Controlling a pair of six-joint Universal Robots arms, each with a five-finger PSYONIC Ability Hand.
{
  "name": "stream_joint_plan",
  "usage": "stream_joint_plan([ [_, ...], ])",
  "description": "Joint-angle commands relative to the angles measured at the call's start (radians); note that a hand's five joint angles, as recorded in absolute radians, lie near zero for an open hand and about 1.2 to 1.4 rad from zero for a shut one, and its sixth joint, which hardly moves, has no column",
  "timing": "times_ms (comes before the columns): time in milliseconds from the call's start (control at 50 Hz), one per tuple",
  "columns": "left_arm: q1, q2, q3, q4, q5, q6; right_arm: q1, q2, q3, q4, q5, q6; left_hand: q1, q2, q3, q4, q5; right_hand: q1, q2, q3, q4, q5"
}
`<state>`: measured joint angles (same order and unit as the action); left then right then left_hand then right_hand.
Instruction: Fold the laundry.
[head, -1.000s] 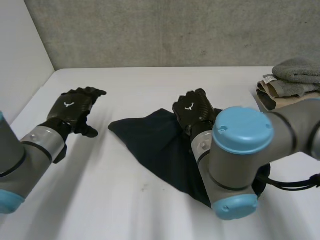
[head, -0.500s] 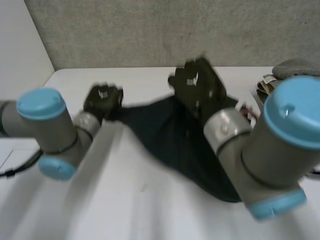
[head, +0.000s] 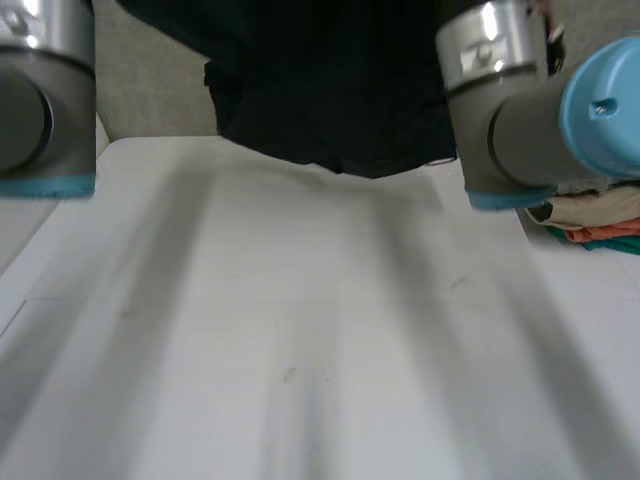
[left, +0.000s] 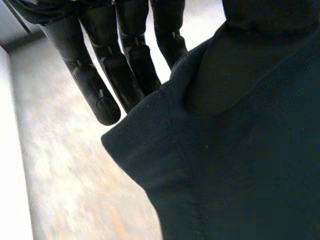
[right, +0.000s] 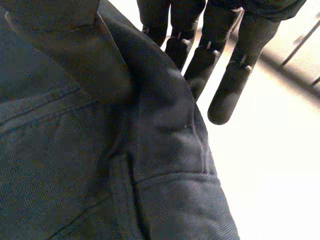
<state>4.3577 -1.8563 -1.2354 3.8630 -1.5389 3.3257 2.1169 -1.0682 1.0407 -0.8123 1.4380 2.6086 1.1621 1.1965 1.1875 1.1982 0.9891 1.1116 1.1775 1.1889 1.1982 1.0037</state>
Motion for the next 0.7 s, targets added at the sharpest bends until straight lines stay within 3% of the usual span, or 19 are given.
stream_joint_plan([
  [20, -0.004, 0.023, -0.295, -0.048, 0.114, 0.003, -0.006, 0.017, 0.177, 0.175, -0.030, 0.013, 0.234, 0.200, 0.209, 0.198, 0.233, 0.285, 0.219, 0.207, 0.198, 0.218],
  [140, -0.021, 0.028, -0.531, -0.114, 0.186, 0.061, -0.005, 0.040, 0.312, 0.381, -0.079, -0.005, 0.234, 0.200, 0.209, 0.198, 0.233, 0.285, 0.219, 0.207, 0.198, 0.218],
  [260, -0.018, 0.121, -0.694, -0.328, 0.197, 0.204, -0.009, -0.012, 0.400, 0.663, -0.100, -0.009, 0.234, 0.200, 0.209, 0.198, 0.233, 0.285, 0.219, 0.207, 0.198, 0.218],
  [380, -0.006, 0.291, -0.750, -0.721, 0.226, 0.339, -0.014, -0.108, 0.436, 1.016, -0.082, -0.025, 0.234, 0.200, 0.209, 0.198, 0.233, 0.285, 0.219, 0.207, 0.198, 0.218],
  [480, -0.003, 0.390, -0.759, -1.130, 0.292, 0.483, -0.017, -0.160, 0.510, 1.405, -0.005, -0.155, 0.234, 0.200, 0.209, 0.198, 0.233, 0.285, 0.219, 0.207, 0.198, 0.218],
  [560, 0.011, 0.388, -0.739, -1.336, 0.315, 0.549, -0.017, -0.185, 0.567, 1.377, -0.010, -0.258, 0.234, 0.200, 0.209, 0.198, 0.233, 0.285, 0.219, 0.207, 0.198, 0.218],
  [700, 0.014, 0.283, -0.652, -1.269, 0.266, 0.534, -0.002, -0.170, 0.564, 1.276, -0.002, -0.225, 0.234, 0.200, 0.209, 0.198, 0.233, 0.285, 0.219, 0.207, 0.198, 0.218],
])
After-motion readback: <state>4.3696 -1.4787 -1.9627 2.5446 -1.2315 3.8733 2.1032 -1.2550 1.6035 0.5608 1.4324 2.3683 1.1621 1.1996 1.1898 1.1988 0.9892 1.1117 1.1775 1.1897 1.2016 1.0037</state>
